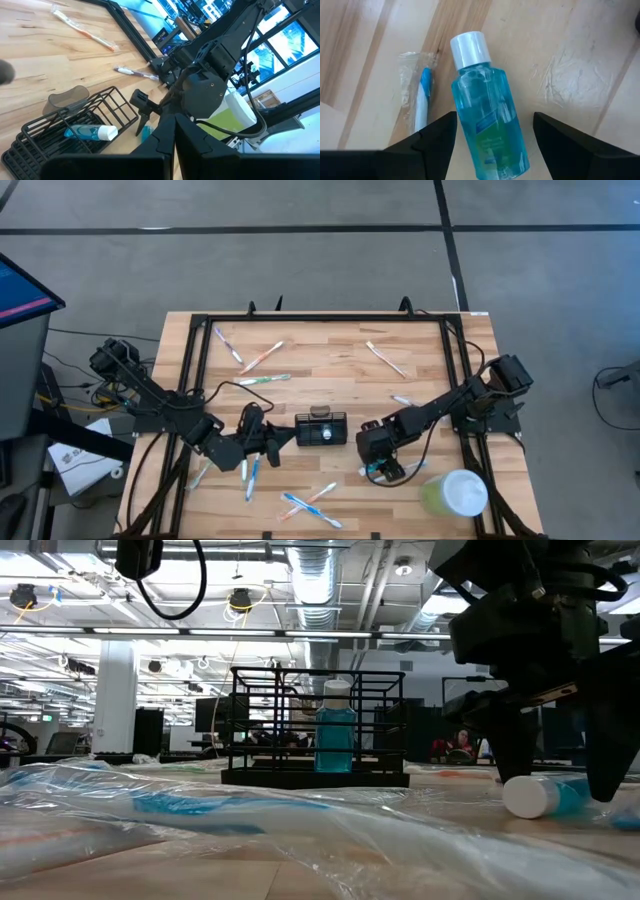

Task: Pick & Place toothbrushing station
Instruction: Put the mouthwash into the middle section of the mesh organizer

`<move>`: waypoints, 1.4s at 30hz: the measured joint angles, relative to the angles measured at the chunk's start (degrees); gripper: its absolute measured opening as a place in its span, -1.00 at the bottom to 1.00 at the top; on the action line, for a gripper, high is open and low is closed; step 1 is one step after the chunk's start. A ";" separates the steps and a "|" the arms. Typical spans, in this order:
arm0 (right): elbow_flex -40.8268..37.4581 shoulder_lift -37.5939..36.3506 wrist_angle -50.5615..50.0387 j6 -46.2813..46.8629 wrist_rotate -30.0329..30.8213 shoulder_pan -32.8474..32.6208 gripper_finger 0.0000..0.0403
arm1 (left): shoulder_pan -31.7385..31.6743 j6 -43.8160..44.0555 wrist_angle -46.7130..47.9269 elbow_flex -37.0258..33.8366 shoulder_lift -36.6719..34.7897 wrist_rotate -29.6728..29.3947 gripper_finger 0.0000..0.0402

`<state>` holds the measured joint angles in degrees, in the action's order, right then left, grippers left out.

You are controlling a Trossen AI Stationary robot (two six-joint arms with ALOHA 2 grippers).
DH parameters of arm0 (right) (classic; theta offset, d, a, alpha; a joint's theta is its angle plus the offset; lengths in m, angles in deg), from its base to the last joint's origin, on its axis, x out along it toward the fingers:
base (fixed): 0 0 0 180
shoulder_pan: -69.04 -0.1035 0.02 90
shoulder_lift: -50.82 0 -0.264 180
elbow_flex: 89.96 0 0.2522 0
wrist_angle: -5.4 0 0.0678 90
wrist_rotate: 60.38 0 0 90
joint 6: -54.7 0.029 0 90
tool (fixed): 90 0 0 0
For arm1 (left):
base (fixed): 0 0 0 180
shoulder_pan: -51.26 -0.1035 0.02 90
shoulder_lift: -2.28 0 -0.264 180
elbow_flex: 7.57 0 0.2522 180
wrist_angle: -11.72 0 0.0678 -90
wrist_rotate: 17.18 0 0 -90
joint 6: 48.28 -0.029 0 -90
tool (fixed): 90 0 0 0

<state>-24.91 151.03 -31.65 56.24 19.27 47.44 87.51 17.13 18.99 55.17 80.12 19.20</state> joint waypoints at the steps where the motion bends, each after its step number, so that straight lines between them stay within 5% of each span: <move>1: 0.00 0.01 0.00 0.00 0.00 0.00 0.27 | 0.00 0.00 0.01 0.00 0.00 0.04 -0.98; 19: -0.11 0.17 -0.15 1.52 0.20 0.00 0.24 | 0.00 0.00 -0.01 0.00 0.00 0.06 -0.98; 34: -0.13 0.23 -0.20 1.55 0.59 0.07 -0.33 | -0.02 0.02 -0.03 0.00 0.00 0.10 -0.98; 42: -0.15 0.23 -0.24 1.55 0.13 0.33 -0.21 | 0.00 0.02 -0.03 0.00 0.00 0.10 -0.98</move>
<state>-25.06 151.27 -31.89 57.79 19.40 47.77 87.51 17.15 18.95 55.17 80.12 19.30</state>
